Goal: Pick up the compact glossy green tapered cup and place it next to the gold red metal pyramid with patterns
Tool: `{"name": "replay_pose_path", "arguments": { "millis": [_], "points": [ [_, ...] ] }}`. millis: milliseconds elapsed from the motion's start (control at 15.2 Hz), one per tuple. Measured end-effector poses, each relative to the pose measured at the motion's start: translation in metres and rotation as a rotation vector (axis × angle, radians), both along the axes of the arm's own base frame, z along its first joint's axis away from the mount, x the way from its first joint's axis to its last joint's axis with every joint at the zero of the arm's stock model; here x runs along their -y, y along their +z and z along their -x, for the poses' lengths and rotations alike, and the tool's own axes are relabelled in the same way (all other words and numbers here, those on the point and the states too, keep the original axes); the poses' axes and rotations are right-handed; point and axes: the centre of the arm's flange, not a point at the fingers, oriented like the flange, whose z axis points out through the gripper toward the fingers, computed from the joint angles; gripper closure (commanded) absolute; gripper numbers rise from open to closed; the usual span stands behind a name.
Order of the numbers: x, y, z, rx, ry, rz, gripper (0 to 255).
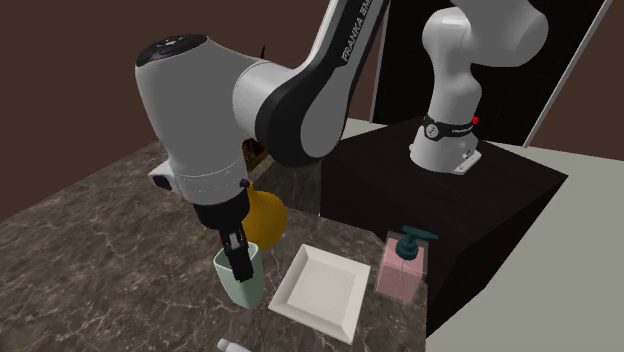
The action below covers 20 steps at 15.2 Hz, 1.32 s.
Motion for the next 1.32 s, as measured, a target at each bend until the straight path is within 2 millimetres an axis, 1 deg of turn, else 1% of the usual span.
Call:
{"name": "replay_pose_path", "arguments": {
  "millis": [132, 528, 924, 990, 1320],
  "points": [
    [-0.002, -0.013, -0.006, -0.001, 0.000, -0.001, 0],
    [-0.002, -0.044, -0.005, -0.001, -0.001, -0.001, 0],
    [-0.003, -0.048, -0.006, -0.001, 0.000, -0.001, 0],
    [-0.003, -0.048, -0.006, -0.001, 0.000, -0.001, 255],
    [-0.003, -0.048, -0.006, -0.001, 0.000, -0.002, 255]
  ]
}}
